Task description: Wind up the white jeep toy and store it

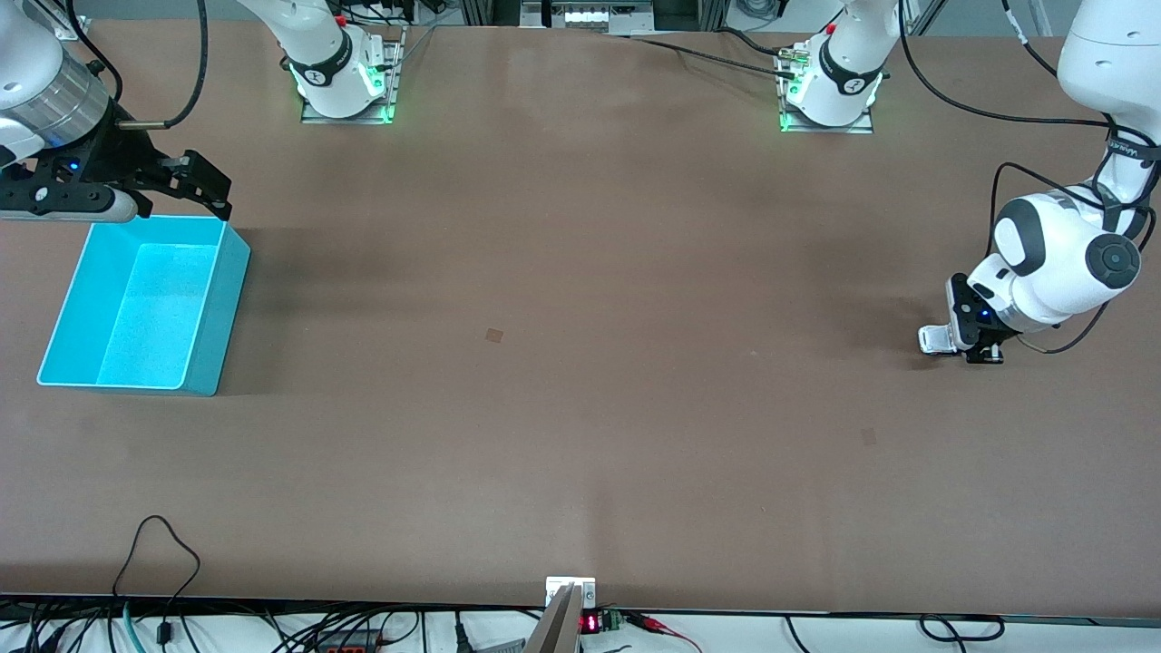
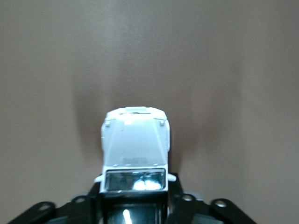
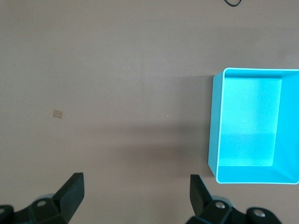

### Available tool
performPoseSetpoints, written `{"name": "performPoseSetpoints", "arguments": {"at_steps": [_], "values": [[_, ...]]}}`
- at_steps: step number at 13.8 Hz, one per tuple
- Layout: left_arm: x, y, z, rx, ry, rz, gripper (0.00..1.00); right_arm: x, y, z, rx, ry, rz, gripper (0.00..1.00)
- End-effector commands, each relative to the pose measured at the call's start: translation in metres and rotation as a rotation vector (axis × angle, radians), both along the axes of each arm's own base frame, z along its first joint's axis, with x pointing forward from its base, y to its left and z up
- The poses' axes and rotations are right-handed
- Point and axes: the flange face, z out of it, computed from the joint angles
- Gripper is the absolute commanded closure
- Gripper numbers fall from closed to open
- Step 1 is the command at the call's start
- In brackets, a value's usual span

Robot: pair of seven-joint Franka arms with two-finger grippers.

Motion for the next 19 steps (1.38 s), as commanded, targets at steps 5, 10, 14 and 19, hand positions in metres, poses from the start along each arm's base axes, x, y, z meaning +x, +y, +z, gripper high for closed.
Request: {"name": "performPoseSetpoints", "arguments": {"at_steps": [5,10,14,19], "values": [[0.037,0.002,0.049,-0.018,0.091,-0.021,0.0,-0.006,0.0,0.001,-0.014,-0.011,-0.001,0.0],[0.057,-0.015,0.116,-0.017,0.167,0.094,0.0,-0.006,0.001,0.002,-0.014,-0.012,0.002,0.0],[0.078,-0.055,0.173,-0.025,0.255,0.203,0.0,-0.006,0.001,0.002,-0.015,-0.012,0.002,0.0],[0.086,-0.107,0.229,0.023,0.333,0.392,0.0,-0.006,0.001,0.002,-0.017,-0.013,0.001,0.0]]}}
